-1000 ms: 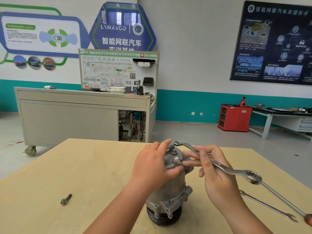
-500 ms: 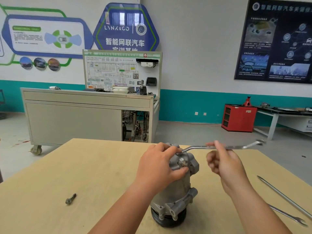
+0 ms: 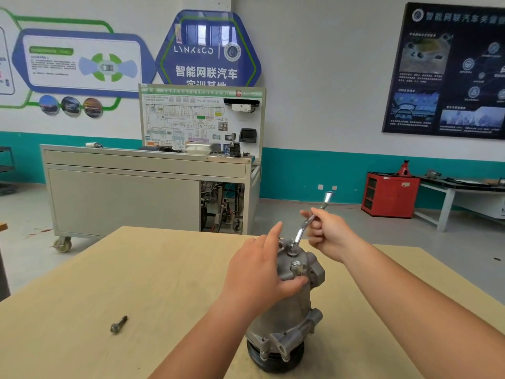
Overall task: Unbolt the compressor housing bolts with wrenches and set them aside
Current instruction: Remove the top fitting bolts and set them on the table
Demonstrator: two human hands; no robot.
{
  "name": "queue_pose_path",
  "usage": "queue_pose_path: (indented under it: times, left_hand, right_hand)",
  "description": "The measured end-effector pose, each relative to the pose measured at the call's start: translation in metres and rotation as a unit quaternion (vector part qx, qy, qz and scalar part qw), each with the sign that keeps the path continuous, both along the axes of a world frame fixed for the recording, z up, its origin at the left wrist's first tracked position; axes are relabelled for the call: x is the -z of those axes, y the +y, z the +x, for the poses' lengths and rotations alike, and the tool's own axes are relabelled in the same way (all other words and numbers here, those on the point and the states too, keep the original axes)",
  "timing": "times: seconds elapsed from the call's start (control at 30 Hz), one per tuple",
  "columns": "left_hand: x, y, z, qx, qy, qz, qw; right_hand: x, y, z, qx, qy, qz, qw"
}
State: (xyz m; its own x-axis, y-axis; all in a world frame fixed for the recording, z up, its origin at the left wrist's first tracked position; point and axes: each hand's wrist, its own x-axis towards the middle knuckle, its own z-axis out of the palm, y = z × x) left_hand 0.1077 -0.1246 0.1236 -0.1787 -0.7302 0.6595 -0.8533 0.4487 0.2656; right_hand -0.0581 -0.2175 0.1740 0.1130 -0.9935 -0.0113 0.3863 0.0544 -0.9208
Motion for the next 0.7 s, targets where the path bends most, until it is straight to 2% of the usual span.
queue_pose_path:
  times: [0.07,0.1,0.13,0.23,0.33,0.43,0.53,0.6,0.7]
  left_hand:
    - [0.0,0.0,0.0,0.003,0.0,0.001,1.0]
    - [0.0,0.0,0.0,0.002,0.001,0.0,1.0]
    - [0.0,0.0,0.0,-0.001,0.002,0.0,1.0]
    - [0.0,-0.001,-0.001,-0.01,-0.001,0.0,1.0]
    - [0.0,-0.001,-0.002,-0.019,-0.007,0.007,1.0]
    - [-0.001,0.002,-0.005,-0.024,-0.001,0.008,1.0]
    - [-0.002,0.007,-0.014,-0.049,0.001,-0.001,0.999]
    - [-0.003,0.012,-0.022,-0.069,-0.016,-0.011,0.997]
    - [-0.004,0.019,-0.03,-0.092,-0.026,-0.025,0.995]
  right_hand:
    - [-0.006,0.005,-0.002,0.038,-0.151,-0.001,0.988]
    - [-0.01,0.01,-0.005,0.07,-0.184,-0.003,0.98]
    - [-0.012,0.016,-0.008,0.11,-0.182,-0.012,0.977]
    - [-0.009,0.052,-0.016,0.169,-0.094,-0.076,0.978]
    - [0.005,0.096,-0.017,0.123,-0.027,-0.155,0.98]
    - [0.022,0.13,-0.012,0.136,0.103,-0.248,0.954]
    - [0.034,0.144,-0.007,0.146,0.19,-0.313,0.919]
    - [0.036,0.143,-0.004,0.154,0.227,-0.331,0.903]
    - [0.037,0.138,-0.002,0.147,0.235,-0.336,0.9]
